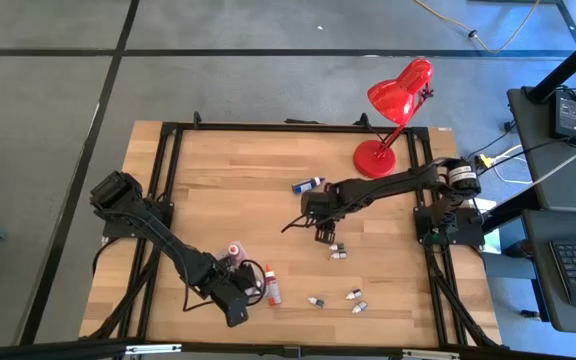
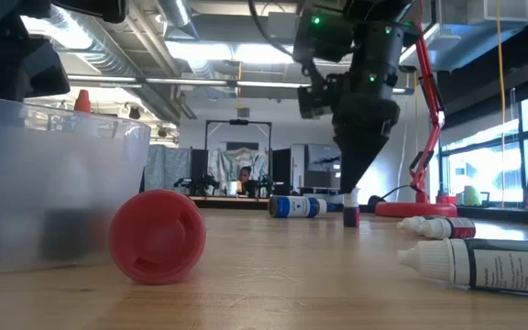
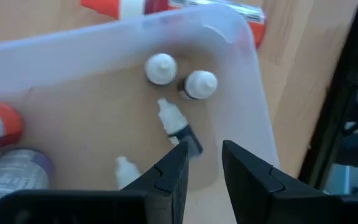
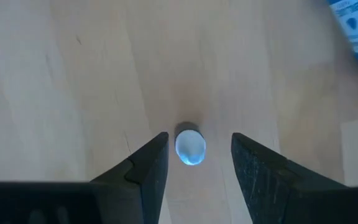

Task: Pick & Place food coloring
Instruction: Put the pink food coloring bottle into the transparent bin

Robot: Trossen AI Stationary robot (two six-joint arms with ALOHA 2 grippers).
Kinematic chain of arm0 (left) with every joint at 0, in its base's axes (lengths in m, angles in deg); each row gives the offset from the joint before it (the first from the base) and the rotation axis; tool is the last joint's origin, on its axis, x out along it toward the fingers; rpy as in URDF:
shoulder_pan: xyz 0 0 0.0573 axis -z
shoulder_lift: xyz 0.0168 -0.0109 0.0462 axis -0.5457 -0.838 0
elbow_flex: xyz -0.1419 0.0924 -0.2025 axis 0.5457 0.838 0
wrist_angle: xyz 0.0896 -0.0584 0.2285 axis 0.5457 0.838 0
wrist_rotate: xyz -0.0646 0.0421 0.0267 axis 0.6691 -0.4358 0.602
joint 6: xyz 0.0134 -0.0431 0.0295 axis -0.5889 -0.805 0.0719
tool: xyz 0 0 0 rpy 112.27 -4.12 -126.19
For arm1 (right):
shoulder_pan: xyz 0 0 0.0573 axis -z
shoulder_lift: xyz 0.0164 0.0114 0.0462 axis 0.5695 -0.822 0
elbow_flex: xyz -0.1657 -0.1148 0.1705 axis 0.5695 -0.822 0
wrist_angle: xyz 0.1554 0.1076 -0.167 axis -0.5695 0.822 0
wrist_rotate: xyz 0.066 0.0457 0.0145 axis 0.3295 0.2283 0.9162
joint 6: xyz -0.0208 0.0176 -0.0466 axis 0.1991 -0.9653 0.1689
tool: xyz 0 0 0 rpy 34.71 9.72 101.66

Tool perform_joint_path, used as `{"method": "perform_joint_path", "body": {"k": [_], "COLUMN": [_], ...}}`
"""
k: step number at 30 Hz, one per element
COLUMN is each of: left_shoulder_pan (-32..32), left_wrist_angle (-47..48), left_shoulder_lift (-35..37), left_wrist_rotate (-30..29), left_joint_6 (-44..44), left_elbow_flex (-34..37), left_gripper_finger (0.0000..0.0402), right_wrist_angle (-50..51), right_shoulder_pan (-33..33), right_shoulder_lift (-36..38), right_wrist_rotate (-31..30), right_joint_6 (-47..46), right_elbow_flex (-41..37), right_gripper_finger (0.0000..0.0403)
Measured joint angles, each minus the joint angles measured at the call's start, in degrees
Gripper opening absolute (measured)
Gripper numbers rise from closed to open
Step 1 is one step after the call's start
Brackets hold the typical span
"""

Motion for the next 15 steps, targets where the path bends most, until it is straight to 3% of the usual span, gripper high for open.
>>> {"method": "perform_joint_path", "body": {"k": [8,15], "left_shoulder_pan": [0.0,0.0], "left_wrist_angle": [-1.1,-1.2], "left_shoulder_lift": [0.0,0.0], "left_wrist_rotate": [1.0,1.1], "left_joint_6": [0.0,0.0], "left_elbow_flex": [0.0,0.0], "left_gripper_finger": [0.0097,0.0094], "right_wrist_angle": [0.4,-0.2], "right_shoulder_pan": [0.0,0.0], "right_shoulder_lift": [-3.1,-3.3], "right_wrist_rotate": [0.9,1.0], "right_joint_6": [0.7,1.1], "right_elbow_flex": [0.0,0.0], "right_gripper_finger": [0.0172,0.0106]}}
